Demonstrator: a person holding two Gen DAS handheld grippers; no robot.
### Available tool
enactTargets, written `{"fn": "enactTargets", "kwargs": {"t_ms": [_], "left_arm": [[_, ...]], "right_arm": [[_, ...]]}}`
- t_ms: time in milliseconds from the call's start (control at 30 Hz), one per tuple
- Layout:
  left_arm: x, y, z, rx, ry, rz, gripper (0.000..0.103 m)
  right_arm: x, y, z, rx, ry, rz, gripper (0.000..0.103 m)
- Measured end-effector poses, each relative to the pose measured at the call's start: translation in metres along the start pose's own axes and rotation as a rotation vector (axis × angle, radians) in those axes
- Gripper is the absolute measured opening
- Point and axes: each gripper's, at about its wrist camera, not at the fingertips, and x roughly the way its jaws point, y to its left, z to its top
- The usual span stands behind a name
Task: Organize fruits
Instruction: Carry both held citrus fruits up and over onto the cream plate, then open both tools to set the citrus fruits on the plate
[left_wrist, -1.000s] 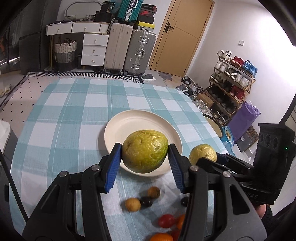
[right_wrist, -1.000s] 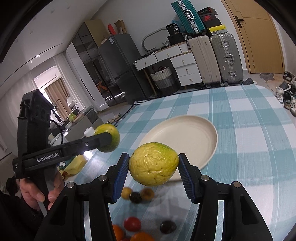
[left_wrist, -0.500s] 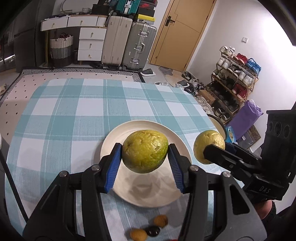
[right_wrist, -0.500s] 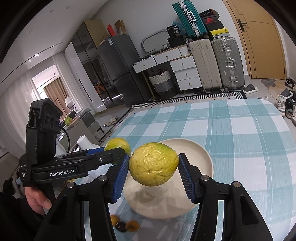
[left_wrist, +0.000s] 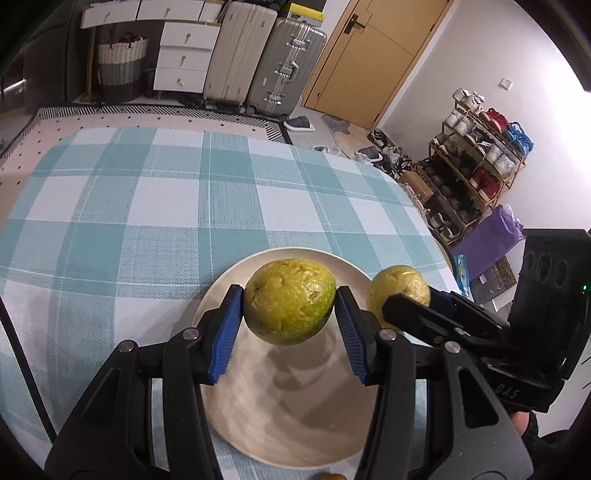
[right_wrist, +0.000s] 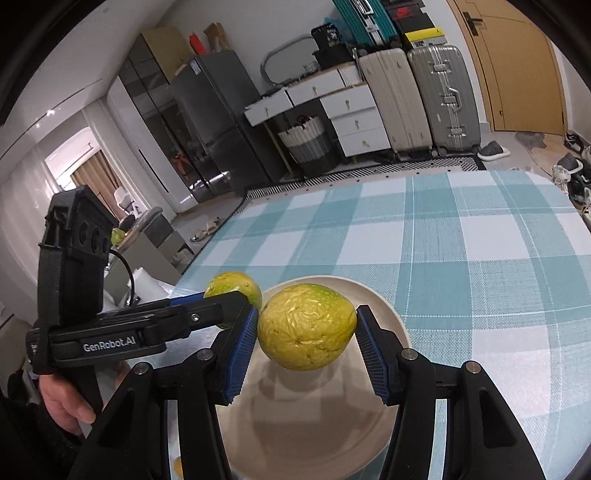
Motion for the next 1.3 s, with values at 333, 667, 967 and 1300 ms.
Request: {"fn": "enactTargets", "kwargs": {"t_ms": [333, 667, 967, 1300], "left_arm": [[0.042, 0.014, 0.004, -0.038, 0.065, -0.029, 0.048], [0.052, 0.021, 0.012, -0.101, 0.079, -0.083, 0.048], [0.016, 0.004, 0.008, -0.05, 0.03, -0.04, 0.057], [-0.048, -0.014, -0.019, -0.002, -0.05, 0.042, 0.079]], "right_arm": [[0.037, -0.01, -0.005, -0.004, 0.056, -0.037, 0.055], [0.04, -0.011, -0.003, -0.014, 0.046, -0.077, 0.069], [0.0, -0.008, -0.001, -0.021, -0.054, -0.081, 0.093], [-0.056, 0.014, -0.018, -0.068, -0.132, -0.108, 0.103]]}}
